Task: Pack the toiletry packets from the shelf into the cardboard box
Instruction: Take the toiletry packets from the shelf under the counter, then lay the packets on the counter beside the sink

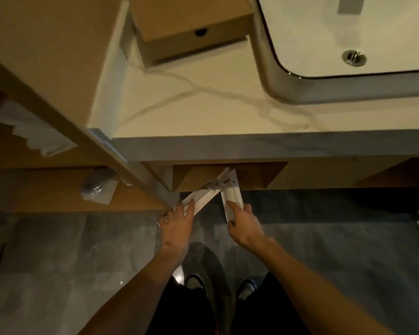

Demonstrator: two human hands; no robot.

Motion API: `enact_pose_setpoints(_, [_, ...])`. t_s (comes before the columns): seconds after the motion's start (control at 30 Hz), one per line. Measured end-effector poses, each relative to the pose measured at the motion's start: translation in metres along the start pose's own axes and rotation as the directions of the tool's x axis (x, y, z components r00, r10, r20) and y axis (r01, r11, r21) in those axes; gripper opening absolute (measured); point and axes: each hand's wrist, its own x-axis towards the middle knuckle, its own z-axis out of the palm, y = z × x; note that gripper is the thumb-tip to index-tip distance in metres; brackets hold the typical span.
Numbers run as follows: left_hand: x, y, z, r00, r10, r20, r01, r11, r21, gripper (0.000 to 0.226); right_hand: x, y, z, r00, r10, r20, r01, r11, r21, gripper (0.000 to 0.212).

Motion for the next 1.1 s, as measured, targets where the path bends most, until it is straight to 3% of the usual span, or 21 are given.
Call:
enact_pose_setpoints(0.33, [-0.111,-0.009,-0.117,0.998,-0.059,0.018,0.060,0.997,-0.044,0.083,-0.117,-0.060,-0.077,0.993,-0.078,0.083,0.081,0.996,-0.025,0.059])
enact_pose_setpoints(0.6, [-0.170,-0.007,-0.171,0.992,-0.122,-0.020,0.119,0.987,-0.105,0.082,-0.181,-0.075,-0.127,0.981,-0.171,0.097,0.172,0.985,-0.005,0.054])
enact_pose_setpoints(1.0, [-0.165,0.004,-0.236,0.955,-0.092,-0.283,0.061,0.991,-0.116,0.083,-0.193,-0.095,-0.176,0.964,-0.258,-0.067,0.260,0.965,0.027,0.054])
enact_pose_setpoints(1.1, [-0.158,0.012,-0.249,0.966,-0.089,-0.245,0.067,0.993,-0.096,0.085,-0.185,-0.101,-0.192,0.962,-0.260,-0.084,0.264,0.964,0.035,0.054])
